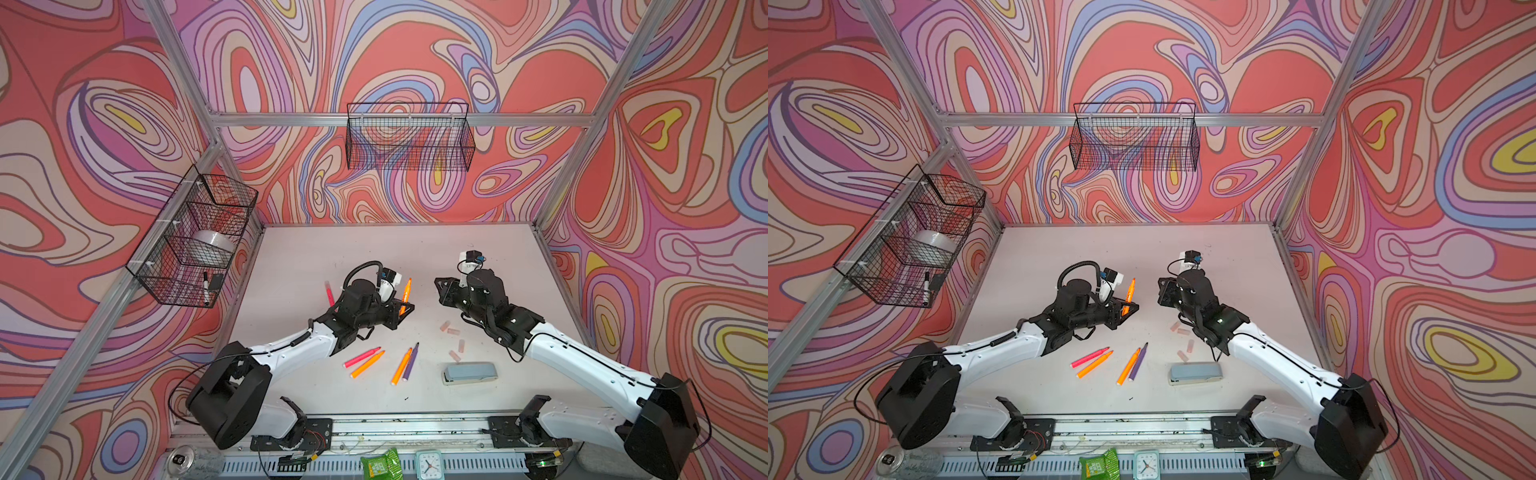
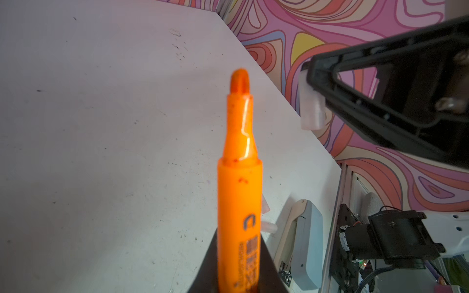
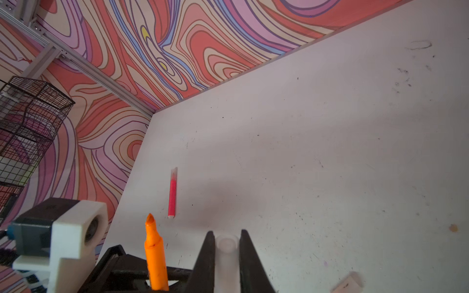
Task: Insert the pens into the pen caps
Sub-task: 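Lift the cap with the right gripper and carry it above the orange highlighter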
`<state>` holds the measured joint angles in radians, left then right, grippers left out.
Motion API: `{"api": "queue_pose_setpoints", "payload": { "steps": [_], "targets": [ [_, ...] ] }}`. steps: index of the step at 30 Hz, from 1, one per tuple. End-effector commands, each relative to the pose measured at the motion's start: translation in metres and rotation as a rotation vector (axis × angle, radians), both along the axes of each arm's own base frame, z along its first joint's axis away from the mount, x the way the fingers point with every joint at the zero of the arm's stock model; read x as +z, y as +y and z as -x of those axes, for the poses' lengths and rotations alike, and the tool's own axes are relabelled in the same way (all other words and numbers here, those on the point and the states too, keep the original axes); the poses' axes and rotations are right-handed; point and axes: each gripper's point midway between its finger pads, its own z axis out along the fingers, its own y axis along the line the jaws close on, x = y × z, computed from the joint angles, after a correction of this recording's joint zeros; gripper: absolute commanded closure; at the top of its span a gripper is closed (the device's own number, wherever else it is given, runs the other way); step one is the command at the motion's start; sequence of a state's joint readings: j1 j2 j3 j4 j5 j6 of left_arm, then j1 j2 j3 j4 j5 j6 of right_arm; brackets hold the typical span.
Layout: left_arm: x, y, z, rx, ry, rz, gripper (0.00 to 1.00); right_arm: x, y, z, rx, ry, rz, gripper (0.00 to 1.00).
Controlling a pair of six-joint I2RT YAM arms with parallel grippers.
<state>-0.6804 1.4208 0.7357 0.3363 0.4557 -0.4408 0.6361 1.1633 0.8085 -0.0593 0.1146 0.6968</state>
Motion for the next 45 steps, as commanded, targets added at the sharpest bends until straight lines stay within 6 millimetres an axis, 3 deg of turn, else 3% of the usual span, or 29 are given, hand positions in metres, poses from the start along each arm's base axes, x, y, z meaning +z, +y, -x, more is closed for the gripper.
{"api": "queue_pose_setpoints", "payload": {
  "steps": [1, 9, 16, 45],
  "targets": [
    [0.002, -0.018, 0.007, -0.042, -0.007, -0.028, 1.00, 0.021, 0.006, 0.001, 0.035, -0.077, -0.114, 1.00],
    [-0.018, -0.037, 0.007, 0.042, 0.054, -0.064, 1.00, 0.030, -0.009, 0.005, -0.030, -0.112, -0.176, 1.00],
    [-0.008, -0.022, 0.021, 0.039, -0.056, -0.052, 1.00, 0.016, -0.014, 0.005, -0.072, -0.126, -0.243, 1.00],
    [-0.006, -0.040, 0.034, -0.081, -0.062, -0.086, 1.00, 0.011, 0.020, 0.003, 0.076, -0.101, -0.302, 1.00]
  ]
}}
